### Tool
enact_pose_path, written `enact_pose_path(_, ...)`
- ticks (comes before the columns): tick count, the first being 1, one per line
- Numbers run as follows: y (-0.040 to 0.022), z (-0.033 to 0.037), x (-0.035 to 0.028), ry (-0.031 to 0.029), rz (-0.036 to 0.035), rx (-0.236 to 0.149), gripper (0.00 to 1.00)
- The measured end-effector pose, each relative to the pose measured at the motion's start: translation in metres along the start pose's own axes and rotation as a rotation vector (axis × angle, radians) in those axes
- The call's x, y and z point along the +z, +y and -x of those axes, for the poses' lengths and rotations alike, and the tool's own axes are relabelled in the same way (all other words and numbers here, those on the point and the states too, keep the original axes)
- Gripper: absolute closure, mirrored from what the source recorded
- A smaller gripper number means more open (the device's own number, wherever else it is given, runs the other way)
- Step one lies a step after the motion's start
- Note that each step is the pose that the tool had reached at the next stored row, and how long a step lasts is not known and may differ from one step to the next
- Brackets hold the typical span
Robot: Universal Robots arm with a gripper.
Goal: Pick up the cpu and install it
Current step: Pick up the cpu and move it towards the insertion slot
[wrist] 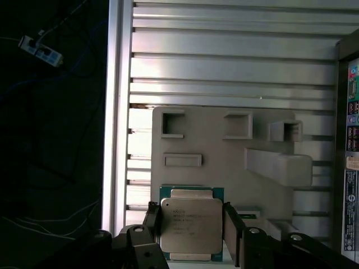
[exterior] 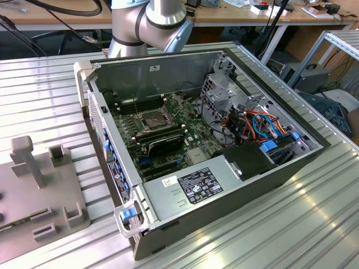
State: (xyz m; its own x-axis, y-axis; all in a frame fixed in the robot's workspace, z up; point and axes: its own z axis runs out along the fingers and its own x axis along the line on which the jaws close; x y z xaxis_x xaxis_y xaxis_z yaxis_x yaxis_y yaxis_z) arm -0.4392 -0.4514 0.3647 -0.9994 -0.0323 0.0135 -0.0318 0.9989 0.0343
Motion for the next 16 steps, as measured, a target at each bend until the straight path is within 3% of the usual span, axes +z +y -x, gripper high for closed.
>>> enact_pose_path(9, -0.0002, 0.0055, -0.0001, 0.0, 0.0, 0.0, 0.45)
enact_pose_path(16, -0.0005, 0.0154, -0.0002, 0.0001, 0.0001, 0.0, 0.45)
